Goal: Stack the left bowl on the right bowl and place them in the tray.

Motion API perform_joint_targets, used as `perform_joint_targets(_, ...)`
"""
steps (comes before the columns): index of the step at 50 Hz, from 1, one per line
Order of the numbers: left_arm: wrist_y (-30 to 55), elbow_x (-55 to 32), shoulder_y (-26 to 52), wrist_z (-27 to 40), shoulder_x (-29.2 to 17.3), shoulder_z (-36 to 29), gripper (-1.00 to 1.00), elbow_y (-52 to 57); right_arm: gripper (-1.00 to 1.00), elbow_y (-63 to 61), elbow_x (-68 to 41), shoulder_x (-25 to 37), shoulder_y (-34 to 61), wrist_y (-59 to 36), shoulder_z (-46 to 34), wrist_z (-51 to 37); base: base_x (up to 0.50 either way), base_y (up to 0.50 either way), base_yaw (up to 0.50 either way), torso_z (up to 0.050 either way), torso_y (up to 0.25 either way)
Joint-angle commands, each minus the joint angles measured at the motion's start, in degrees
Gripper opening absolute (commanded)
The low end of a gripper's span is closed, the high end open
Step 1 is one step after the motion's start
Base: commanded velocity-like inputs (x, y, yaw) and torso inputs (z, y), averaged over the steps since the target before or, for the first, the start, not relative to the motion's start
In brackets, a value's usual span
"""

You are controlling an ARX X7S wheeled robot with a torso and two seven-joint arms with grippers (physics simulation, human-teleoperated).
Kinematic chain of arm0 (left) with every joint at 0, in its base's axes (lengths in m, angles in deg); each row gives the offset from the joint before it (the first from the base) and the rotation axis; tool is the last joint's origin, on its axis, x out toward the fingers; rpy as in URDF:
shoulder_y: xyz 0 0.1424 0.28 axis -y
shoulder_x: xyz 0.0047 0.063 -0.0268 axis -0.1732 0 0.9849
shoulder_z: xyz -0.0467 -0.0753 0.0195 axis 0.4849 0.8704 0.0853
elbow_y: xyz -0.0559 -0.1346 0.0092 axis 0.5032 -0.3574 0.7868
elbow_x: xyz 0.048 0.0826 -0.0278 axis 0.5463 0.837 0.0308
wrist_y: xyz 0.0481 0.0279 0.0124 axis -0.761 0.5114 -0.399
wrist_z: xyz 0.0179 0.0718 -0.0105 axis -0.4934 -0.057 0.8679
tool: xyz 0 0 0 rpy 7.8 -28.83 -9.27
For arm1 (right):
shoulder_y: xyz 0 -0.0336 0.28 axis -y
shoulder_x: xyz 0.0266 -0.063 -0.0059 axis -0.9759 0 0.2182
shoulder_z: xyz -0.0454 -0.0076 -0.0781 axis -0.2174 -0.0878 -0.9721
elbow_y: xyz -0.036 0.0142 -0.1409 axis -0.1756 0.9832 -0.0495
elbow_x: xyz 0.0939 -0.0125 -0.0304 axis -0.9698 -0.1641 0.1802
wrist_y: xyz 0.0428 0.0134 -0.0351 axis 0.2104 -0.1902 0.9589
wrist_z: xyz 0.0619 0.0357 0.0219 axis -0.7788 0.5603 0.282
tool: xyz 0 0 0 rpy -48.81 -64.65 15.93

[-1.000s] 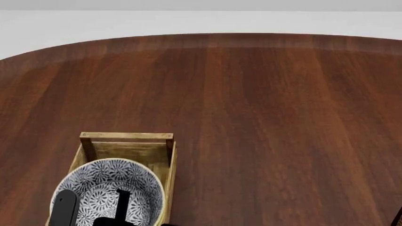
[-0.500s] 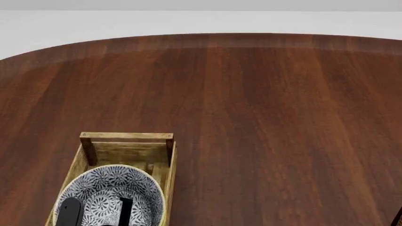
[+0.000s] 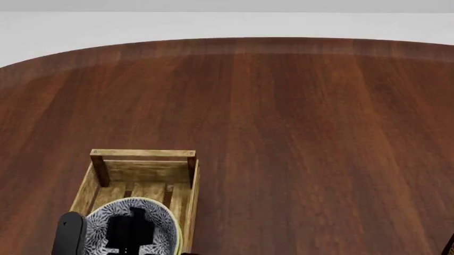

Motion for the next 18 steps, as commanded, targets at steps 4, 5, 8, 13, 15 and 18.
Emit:
perform_joint_targets(4, 0.55, 0.55, 0.83, -0.22, 0.00, -0.94, 1.00, 0.00, 1.00, -14.61, -1.76, 3.37, 2.51, -8.26, 2.27, -3.54, 0.00, 0.00, 0.00, 0.000, 0.000)
perform_joint_targets(5, 0.50, 0.59, 0.82, -0.21, 0.01, -1.00, 1.00, 0.00, 1.00, -15.40, -1.86, 3.55, 2.61, -8.73, 2.38, -3.78, 0.00, 0.00, 0.00, 0.000, 0.000)
perform_joint_targets(8, 0.41, 0.47, 0.74, -0.11, 0.05, -1.05, 1.00, 0.02, 1.00, -18.00, -2.43, 4.19, 2.65, -10.21, 3.17, -4.66, 0.00, 0.00, 0.00, 0.000, 0.000)
perform_joint_targets(13, 0.43, 0.28, 0.62, 0.26, 0.07, -1.54, 1.00, 0.03, 1.00, -21.29, -3.06, 5.52, 2.50, -11.98, 4.42, -6.09, 0.00, 0.00, 0.00, 0.000, 0.000)
perform_joint_targets(15, 0.51, 0.07, 0.55, 0.55, 0.06, -1.94, 1.00, 0.02, 1.00, -22.20, -3.30, 6.16, 2.41, -12.46, 5.01, -6.54, 0.00, 0.00, 0.00, 0.000, 0.000)
perform_joint_targets(18, 0.58, -0.14, 0.30, 0.99, 0.00, -2.53, 1.00, 0.00, 1.00, -22.90, -3.53, 7.09, 2.23, -12.79, 5.72, -7.02, 0.00, 0.00, 0.00, 0.000, 0.000)
